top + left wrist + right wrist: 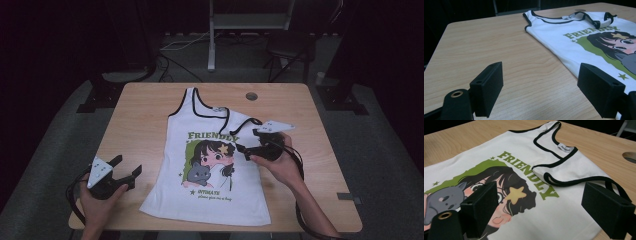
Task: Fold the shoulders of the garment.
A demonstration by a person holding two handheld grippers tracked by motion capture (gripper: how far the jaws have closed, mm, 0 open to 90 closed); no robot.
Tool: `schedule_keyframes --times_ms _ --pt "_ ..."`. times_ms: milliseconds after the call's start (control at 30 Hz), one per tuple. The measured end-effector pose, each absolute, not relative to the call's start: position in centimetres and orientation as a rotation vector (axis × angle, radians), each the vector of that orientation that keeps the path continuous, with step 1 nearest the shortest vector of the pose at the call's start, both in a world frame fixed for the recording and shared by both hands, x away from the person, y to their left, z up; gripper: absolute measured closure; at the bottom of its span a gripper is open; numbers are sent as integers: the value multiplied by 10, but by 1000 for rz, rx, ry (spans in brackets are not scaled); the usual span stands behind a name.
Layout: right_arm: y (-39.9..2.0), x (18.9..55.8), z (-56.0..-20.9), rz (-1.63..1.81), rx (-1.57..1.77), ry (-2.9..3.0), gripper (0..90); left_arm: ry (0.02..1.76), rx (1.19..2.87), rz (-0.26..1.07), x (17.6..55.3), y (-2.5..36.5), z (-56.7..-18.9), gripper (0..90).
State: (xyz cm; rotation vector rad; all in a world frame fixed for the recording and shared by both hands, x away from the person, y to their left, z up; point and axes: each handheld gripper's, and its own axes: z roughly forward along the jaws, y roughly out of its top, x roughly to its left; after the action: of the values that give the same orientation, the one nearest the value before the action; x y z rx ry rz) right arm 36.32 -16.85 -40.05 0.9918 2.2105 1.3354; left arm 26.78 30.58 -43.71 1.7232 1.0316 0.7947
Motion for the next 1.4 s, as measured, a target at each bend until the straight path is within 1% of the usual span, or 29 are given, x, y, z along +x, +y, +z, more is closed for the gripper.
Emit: schedule_keyframes --times_ms 467,967,1200,1300,1400 --pt "-195 322 -406 1348 1029 2148 133 1033 1723 796 268 305 -437 205" --pt "-245 278 -419 1364 1147 2021 133 1036 1724 796 268 305 -437 205" --pt "-262 268 -424 1372 1187 1968 133 1040 1709 805 270 306 -437 205" --pt "-268 263 -430 1369 1201 1951 133 1040 1687 793 273 308 -430 205" --pt "-272 260 -434 1377 1215 1941 133 1019 1667 795 282 307 -415 205"
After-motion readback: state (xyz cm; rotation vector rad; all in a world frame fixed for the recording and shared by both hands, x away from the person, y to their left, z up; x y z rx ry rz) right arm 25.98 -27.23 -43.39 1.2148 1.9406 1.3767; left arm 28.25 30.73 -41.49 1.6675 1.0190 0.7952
